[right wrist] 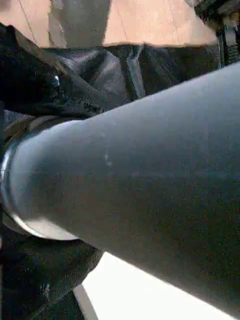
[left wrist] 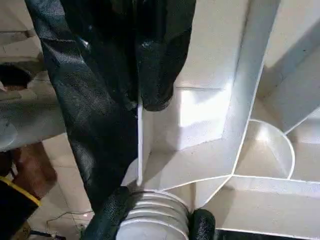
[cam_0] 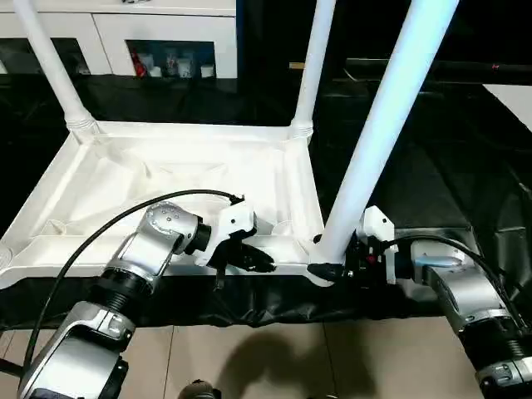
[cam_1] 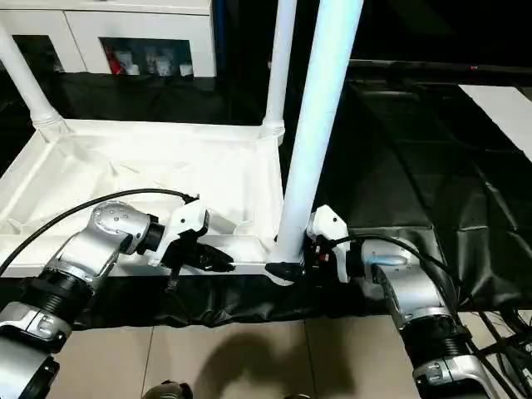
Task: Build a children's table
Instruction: Rotate leg to tighten
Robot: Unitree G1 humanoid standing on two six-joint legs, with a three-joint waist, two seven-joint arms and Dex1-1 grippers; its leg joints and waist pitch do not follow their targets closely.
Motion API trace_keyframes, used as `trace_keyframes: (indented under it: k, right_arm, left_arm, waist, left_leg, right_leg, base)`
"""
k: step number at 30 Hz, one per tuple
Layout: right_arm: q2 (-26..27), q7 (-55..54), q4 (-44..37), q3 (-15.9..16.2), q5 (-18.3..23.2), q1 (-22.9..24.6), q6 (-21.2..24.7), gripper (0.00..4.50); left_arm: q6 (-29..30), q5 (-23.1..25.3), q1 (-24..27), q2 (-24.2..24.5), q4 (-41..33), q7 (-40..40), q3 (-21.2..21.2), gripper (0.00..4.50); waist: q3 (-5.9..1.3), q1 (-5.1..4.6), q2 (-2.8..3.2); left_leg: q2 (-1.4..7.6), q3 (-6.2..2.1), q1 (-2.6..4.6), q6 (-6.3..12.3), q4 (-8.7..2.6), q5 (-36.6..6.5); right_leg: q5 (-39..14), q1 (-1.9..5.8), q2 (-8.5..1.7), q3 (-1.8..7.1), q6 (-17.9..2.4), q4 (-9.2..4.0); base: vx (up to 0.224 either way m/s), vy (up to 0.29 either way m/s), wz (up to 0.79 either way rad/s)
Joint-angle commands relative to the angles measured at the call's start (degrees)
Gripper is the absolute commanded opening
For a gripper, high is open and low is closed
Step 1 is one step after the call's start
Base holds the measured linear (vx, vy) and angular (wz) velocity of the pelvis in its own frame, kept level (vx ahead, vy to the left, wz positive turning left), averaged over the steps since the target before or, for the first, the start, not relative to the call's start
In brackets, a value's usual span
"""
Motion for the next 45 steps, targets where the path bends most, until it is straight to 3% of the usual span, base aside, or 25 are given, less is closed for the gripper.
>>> trace_keyframes:
  k: [1,6,9,12,13,14,15,18,20,23,25,27,29,32,36,42,45]
  right_arm:
    - [4.45,-2.92,-0.24,2.19,0.87,0.65,0.41,2.71]
    - [11.44,-22.79,7.21,-1.65,-3.79,-2.19,-2.70,2.69]
    - [18.05,-37.78,12.15,-4.68,-4.85,-5.06,-0.61,2.69]
    - [19.57,-40.23,13.21,-5.26,-4.97,-5.67,-0.43,2.69]
    - [21.80,-43.38,15.01,-5.46,-5.63,-6.73,-1.51,2.69]
    - [22.82,-44.71,15.81,-5.34,-6.23,-7.16,-2.54,2.69]
    - [23.25,-44.88,16.19,-5.19,-6.46,-7.26,-3.31,3.25]
    - [23.43,-43.22,15.75,-5.38,-5.56,-6.88,-3.34,3.38]
    - [23.32,-41.54,14.89,-5.45,-5.04,-6.27,-3.49,3.62]
    - [21.12,-38.48,12.93,-3.99,-5.75,-5.24,-3.95,3.87]
    - [17.72,-32.86,10.65,-2.46,-5.91,-4.11,-4.06,4.09]
    - [15.80,-29.41,9.72,-1.81,-5.60,-3.63,-4.12,4.09]
    - [12.93,-24.07,8.38,-0.44,-5.42,-2.80,-4.61,4.09]
    - [10.72,-18.92,6.85,0.73,-4.69,-1.97,-4.67,4.09]
    - [6.99,-9.80,3.33,2.60,-2.83,-0.44,-2.91,4.09]
    - [1.50,0.80,0.57,5.80,-2.62,0.27,-1.66,4.09]
    - [-0.14,3.65,0.23,6.66,-2.75,-0.09,-1.29,3.76]
  left_arm:
    - [0.42,-1.49,-0.88,-3.82,-0.73,5.55,0.74,0.00]
    - [1.91,-0.01,-0.87,-7.86,-1.08,14.10,1.69,0.00]
    - [3.73,1.76,-0.93,-11.37,-1.57,20.80,1.47,0.00]
    - [4.07,2.17,-1.00,-12.19,-1.57,22.50,1.42,0.00]
    - [4.36,2.69,-1.30,-13.77,-1.27,25.14,1.30,0.00]
    - [4.28,3.06,-1.47,-14.60,-1.07,26.40,1.06,0.00]
    - [4.16,3.19,-1.49,-15.09,-1.04,26.94,0.87,0.00]
    - [3.62,2.85,-1.21,-15.26,-1.41,26.09,0.61,0.00]
    - [2.85,3.05,-0.59,-14.92,-2.03,24.85,0.03,0.00]
    - [0.77,2.70,0.75,-12.97,-3.83,20.51,-1.55,0.00]
    - [-0.13,1.76,1.94,-10.27,-5.67,15.44,-2.70,0.00]
    - [-0.84,1.66,2.11,-8.72,-5.77,13.36,-3.02,0.00]
    - [-1.81,1.45,2.02,-6.86,-5.29,10.70,-3.12,0.00]
    - [-2.26,1.28,1.74,-5.50,-4.72,8.87,-2.97,0.00]
    - [-3.17,1.31,0.91,-3.39,-3.55,5.96,-2.76,0.00]
    - [-4.22,0.71,-0.89,-0.85,-1.75,1.26,-2.87,0.00]
    - [-4.94,0.55,-1.80,-0.08,-0.63,-0.38,-2.95,0.00]
  waist:
    - [-3.43,-0.02,-0.35]
    - [-3.37,-0.97,-0.15]
    - [-3.59,-1.87,-0.16]
    - [-3.68,-1.99,-0.11]
    - [-3.69,-1.90,-0.52]
    - [-3.65,-1.86,-0.26]
    - [-3.73,-1.89,-0.35]
    - [-3.76,-1.82,-0.21]
    - [-3.73,-1.79,0.23]
    - [-3.84,-1.66,0.15]
    - [-4.16,-1.51,-0.03]
    - [-4.30,-1.38,0.08]
    - [-4.36,-1.24,0.00]
    - [-4.15,-1.03,0.01]
    - [-3.85,-0.66,0.00]
    - [-3.74,-0.12,-0.01]
    - [-3.77,0.31,-0.09]
  left_leg:
    - [1.29,0.14,0.85,2.54,-3.42,-16.30]
    - [1.19,-0.28,0.90,-0.27,-3.80,-19.62]
    - [1.06,-0.33,0.81,-1.14,-3.81,-19.79]
    - [0.95,-0.13,0.99,-0.47,-3.62,-19.41]
    - [0.90,-0.01,0.87,0.10,-3.52,-18.75]
    - [0.89,-0.08,0.85,0.08,-3.64,-18.50]
    - [0.87,-0.02,0.86,0.16,-3.58,-18.09]
    - [0.91,0.00,0.81,0.60,-3.62,-17.83]
    - [0.88,-0.01,0.86,0.53,-3.64,-18.34]
    - [0.96,-0.08,0.84,0.59,-3.65,-18.74]
    - [1.03,-0.07,0.76,1.15,-3.52,-17.02]
    - [1.06,0.21,0.73,2.28,-3.19,-14.61]
    - [0.98,0.21,0.70,2.70,-3.12,-13.60]
    - [1.02,0.26,0.90,2.70,-3.15,-14.99]
    - [1.19,0.11,1.13,1.90,-3.39,-18.41]
    - [1.25,0.07,1.09,1.83,-3.38,-19.05]
    - [1.25,0.14,1.13,2.08,-3.27,-18.30]
  right_leg:
    - [-14.14,2.52,-2.76,2.18,-13.09,-4.51]
    - [-19.74,2.16,-2.87,2.09,-11.24,-4.89]
    - [-19.38,2.19,-2.77,2.12,-10.98,-4.82]
    - [-17.97,2.14,-2.58,2.20,-10.84,-4.98]
    - [-17.42,2.21,-2.69,2.28,-10.76,-4.94]
    - [-18.07,2.24,-2.75,2.22,-10.44,-5.01]
    - [-17.76,2.26,-2.67,2.24,-10.26,-4.98]
    - [-15.86,2.34,-2.46,2.25,-10.21,-4.87]
    - [-15.57,2.31,-2.45,2.28,-10.34,-4.89]
    - [-15.30,2.47,-2.47,2.26,-10.25,-4.90]
    - [-12.46,2.84,-2.45,2.25,-10.68,-4.60]
    - [-7.31,2.87,-2.32,2.33,-12.46,-4.06]
    - [-5.88,3.05,-2.28,2.24,-13.05,-3.85]
    - [-8.22,2.92,-2.26,2.20,-13.33,-4.08]
    - [-14.07,2.70,-2.45,2.29,-12.22,-4.62]
    - [-14.77,2.59,-2.50,2.29,-12.15,-4.51]
    - [-14.63,2.59,-2.54,2.30,-12.30,-4.44]
  base:
    - [0.000,0.000,0.00]
    - [0.000,0.000,0.00]
    - [0.000,0.000,0.00]
    - [0.000,0.000,0.00]
    - [0.000,0.000,0.00]
    - [0.000,0.000,0.00]
    - [0.000,0.000,0.00]
    - [0.000,0.000,0.00]
    - [0.000,0.000,0.00]
    - [0.000,0.000,0.00]
    - [0.000,0.000,0.00]
    - [0.000,0.000,0.00]
    - [0.000,0.000,0.00]
    - [0.000,0.000,0.00]
    - [0.000,0.000,0.00]
    - [0.000,0.000,0.00]
    - [0.000,0.000,0.00]
